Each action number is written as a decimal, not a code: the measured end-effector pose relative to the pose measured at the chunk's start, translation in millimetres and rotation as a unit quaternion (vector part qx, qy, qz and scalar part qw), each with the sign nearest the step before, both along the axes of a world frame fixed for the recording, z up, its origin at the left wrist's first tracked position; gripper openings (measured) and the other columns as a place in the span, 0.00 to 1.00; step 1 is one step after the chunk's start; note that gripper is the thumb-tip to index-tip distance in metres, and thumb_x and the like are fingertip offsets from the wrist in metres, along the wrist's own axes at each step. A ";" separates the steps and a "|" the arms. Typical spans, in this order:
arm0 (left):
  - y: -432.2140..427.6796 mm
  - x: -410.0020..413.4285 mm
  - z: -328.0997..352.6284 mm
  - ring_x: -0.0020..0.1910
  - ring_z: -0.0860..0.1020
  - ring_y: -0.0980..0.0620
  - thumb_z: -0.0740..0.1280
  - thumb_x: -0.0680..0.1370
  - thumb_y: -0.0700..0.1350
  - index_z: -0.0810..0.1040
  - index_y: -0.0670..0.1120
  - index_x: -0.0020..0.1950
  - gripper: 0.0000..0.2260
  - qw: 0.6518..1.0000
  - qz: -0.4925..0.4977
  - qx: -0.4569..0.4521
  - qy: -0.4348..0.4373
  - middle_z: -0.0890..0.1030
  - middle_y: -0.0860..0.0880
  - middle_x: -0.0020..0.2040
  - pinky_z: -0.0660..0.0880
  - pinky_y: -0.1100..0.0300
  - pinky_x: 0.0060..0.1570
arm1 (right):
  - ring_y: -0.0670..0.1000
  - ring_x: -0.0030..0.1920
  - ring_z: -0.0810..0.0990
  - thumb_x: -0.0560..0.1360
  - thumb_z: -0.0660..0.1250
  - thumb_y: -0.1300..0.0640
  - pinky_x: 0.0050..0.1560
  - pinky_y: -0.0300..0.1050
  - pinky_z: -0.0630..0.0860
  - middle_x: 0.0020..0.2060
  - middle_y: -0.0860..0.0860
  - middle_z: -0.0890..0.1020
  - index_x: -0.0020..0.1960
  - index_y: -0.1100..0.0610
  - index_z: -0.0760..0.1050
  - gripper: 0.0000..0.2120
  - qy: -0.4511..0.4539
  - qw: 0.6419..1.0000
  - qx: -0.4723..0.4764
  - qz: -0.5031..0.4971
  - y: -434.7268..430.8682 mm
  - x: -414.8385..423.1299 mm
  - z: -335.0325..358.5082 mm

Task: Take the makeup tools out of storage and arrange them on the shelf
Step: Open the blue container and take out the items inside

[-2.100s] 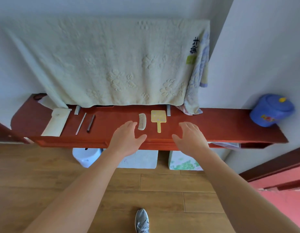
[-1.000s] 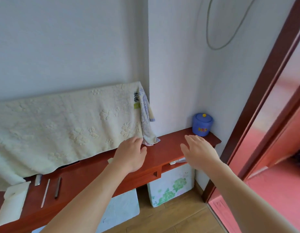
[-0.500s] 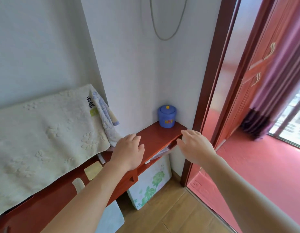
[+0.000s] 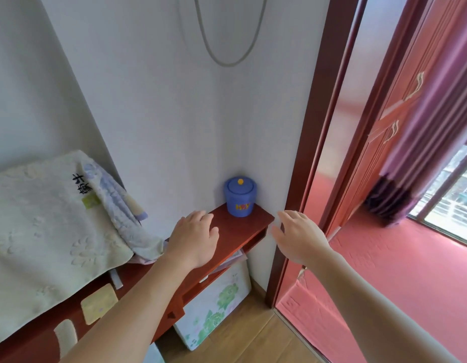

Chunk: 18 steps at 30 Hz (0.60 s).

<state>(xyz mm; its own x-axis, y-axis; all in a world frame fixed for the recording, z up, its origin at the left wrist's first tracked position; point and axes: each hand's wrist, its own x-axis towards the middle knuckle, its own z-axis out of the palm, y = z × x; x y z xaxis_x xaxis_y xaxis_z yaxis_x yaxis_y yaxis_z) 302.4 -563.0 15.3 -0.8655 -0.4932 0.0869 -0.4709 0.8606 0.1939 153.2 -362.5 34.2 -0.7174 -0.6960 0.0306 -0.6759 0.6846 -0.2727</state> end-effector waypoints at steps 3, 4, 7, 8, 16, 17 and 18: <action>-22.8 -28.2 -8.0 0.73 0.64 0.49 0.54 0.83 0.50 0.67 0.44 0.74 0.21 1.000 -0.004 0.001 0.010 0.69 0.48 0.74 0.61 0.53 0.72 | 0.53 0.69 0.67 0.81 0.52 0.45 0.67 0.47 0.66 0.67 0.50 0.73 0.69 0.56 0.69 0.22 0.012 1.000 0.002 0.005 -22.4 -27.1 -5.8; -31.8 -38.2 -10.9 0.73 0.65 0.49 0.54 0.83 0.50 0.67 0.44 0.74 0.20 1.000 -0.005 0.002 0.013 0.69 0.48 0.73 0.61 0.53 0.71 | 0.53 0.69 0.67 0.81 0.52 0.45 0.67 0.47 0.65 0.67 0.51 0.73 0.69 0.56 0.68 0.22 0.014 1.000 0.005 0.005 -30.4 -36.8 -8.9; -60.5 -69.8 -21.5 0.72 0.66 0.48 0.54 0.83 0.49 0.68 0.44 0.73 0.20 1.000 -0.011 0.004 0.015 0.70 0.48 0.72 0.63 0.53 0.70 | 0.53 0.69 0.67 0.81 0.52 0.46 0.67 0.47 0.66 0.67 0.51 0.73 0.68 0.57 0.68 0.22 0.009 1.000 0.018 0.000 -52.9 -65.5 -19.4; -69.3 -80.9 -24.9 0.71 0.67 0.48 0.54 0.83 0.49 0.68 0.44 0.72 0.20 1.000 -0.014 0.007 0.013 0.70 0.48 0.72 0.63 0.52 0.70 | 0.53 0.69 0.67 0.81 0.52 0.46 0.67 0.47 0.66 0.67 0.51 0.73 0.69 0.57 0.68 0.22 0.005 1.000 0.022 -0.002 -59.8 -74.8 -22.8; -114.3 -156.2 -42.8 0.68 0.69 0.48 0.55 0.82 0.50 0.69 0.45 0.71 0.19 0.999 -0.041 0.023 -0.011 0.72 0.49 0.69 0.65 0.53 0.68 | 0.55 0.67 0.69 0.81 0.54 0.47 0.66 0.48 0.67 0.66 0.52 0.73 0.69 0.58 0.68 0.21 -0.030 0.999 0.015 -0.005 -113.9 -134.8 -46.4; -118.4 -166.2 -44.2 0.67 0.70 0.48 0.55 0.82 0.49 0.69 0.45 0.71 0.19 0.999 -0.041 0.025 -0.013 0.73 0.49 0.68 0.65 0.54 0.68 | 0.55 0.67 0.69 0.81 0.55 0.47 0.66 0.48 0.68 0.66 0.53 0.73 0.68 0.58 0.68 0.21 -0.037 0.999 0.013 -0.004 -119.3 -144.3 -51.2; -122.6 -177.2 -46.0 0.67 0.70 0.48 0.55 0.82 0.49 0.70 0.45 0.70 0.18 0.999 -0.041 0.029 -0.011 0.73 0.49 0.67 0.65 0.54 0.67 | 0.55 0.67 0.69 0.81 0.55 0.47 0.66 0.49 0.68 0.66 0.53 0.73 0.69 0.58 0.68 0.21 -0.042 0.999 0.011 -0.002 -125.0 -155.2 -56.9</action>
<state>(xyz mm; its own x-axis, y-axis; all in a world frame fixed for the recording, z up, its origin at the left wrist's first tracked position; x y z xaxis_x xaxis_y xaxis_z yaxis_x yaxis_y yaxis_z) 125.2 -685.6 -30.7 -0.9045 -0.4245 0.0411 -0.4042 0.8841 0.2346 -2.0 -487.4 -22.7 -0.7201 -0.6924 -0.0449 -0.6481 0.6943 -0.3129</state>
